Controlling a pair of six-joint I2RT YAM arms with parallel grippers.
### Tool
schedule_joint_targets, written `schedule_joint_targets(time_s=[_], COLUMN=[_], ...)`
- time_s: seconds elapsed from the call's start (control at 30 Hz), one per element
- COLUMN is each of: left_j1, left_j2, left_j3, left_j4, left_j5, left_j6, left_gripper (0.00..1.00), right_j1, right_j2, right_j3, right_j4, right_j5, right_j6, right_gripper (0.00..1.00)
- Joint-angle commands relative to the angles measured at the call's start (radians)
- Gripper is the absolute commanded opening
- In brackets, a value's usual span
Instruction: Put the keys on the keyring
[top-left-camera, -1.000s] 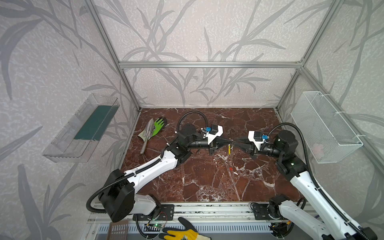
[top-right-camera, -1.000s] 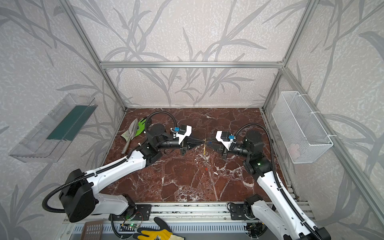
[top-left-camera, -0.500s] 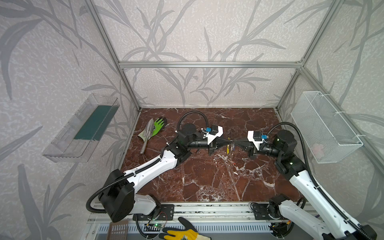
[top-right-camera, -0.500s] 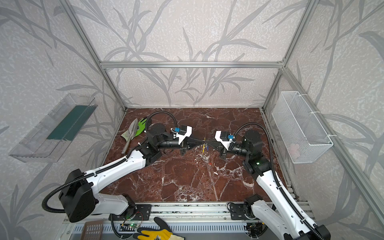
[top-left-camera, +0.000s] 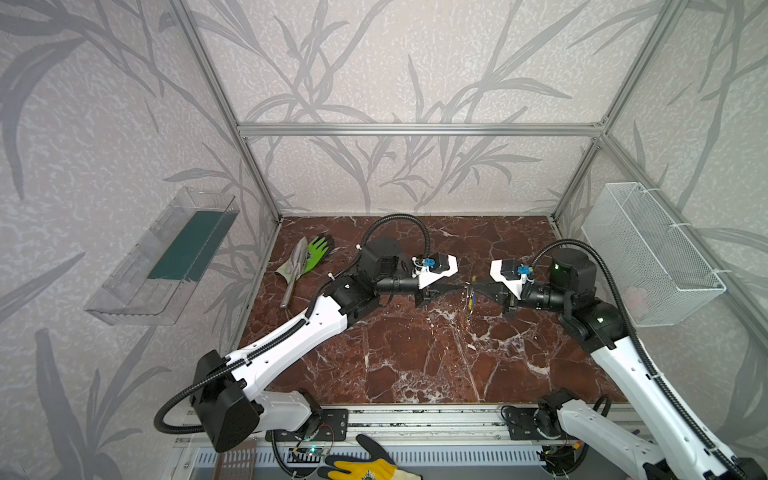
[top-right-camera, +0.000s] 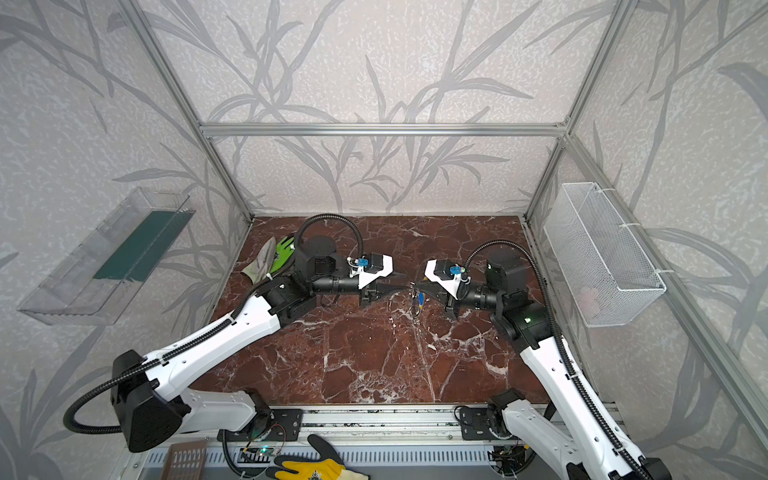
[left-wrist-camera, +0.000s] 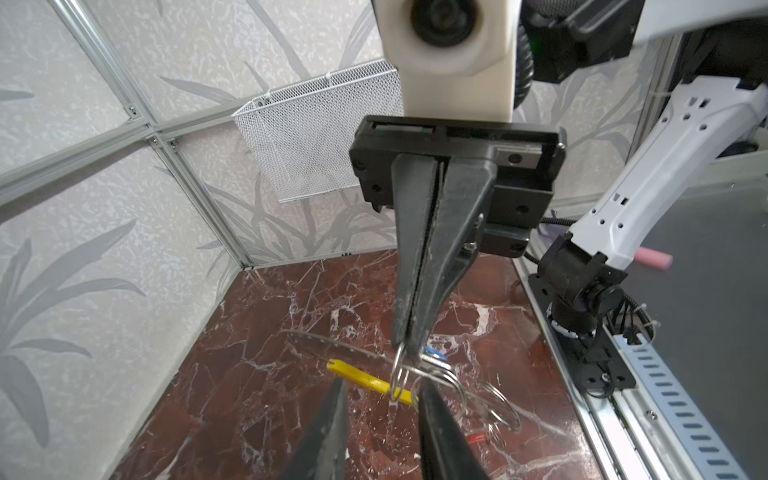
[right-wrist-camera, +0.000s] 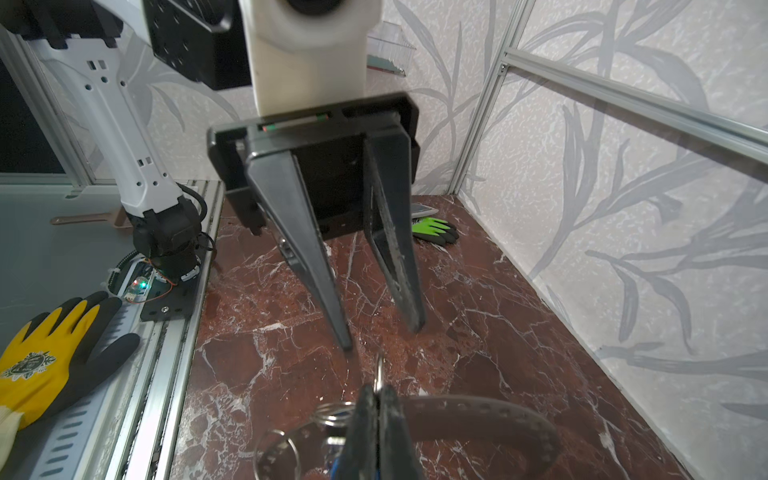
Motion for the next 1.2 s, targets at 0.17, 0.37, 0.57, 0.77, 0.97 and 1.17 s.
schedule_joint_targets(time_s=[0.17,0.37,0.57,0.77,0.97,1.17], left_j1=[-0.062,-0.085,-0.1,-0.112,-0.122,-0.128], left_j2=[0.017,0.045,0.064,0.073,0.08,0.08], left_j3=[0.106,0.153,0.18,0.191,0.197,0.194], left_j4=[-0.287,-0.369,-0.398,-0.405,-0.407,-0.4], left_j5=[-0.13,-0.183,-0.199,-0.201,-0.199,-0.172], left_j6=[0.242,0.297,0.314,0.316,0.318,0.31], left_gripper=[0.31,0.31,0.29,0.26,0.18,0.01], right_j1=[0.035,0.039,0.048,0.059,0.067,0.076], right_j2=[0.039,0.032,0.027,0.027,0.025,0.021], right_j3=[0.075,0.078,0.078,0.073,0.071,0.057], right_j4=[-0.191,-0.198,-0.203,-0.204,-0.198,-0.177], right_j5=[0.044,0.041,0.036,0.032,0.034,0.051], right_j6=[-0.075,-0.08,-0.081,-0.082,-0.081,-0.079], right_gripper=[0.0,0.0,0.0,0.0,0.0,0.0])
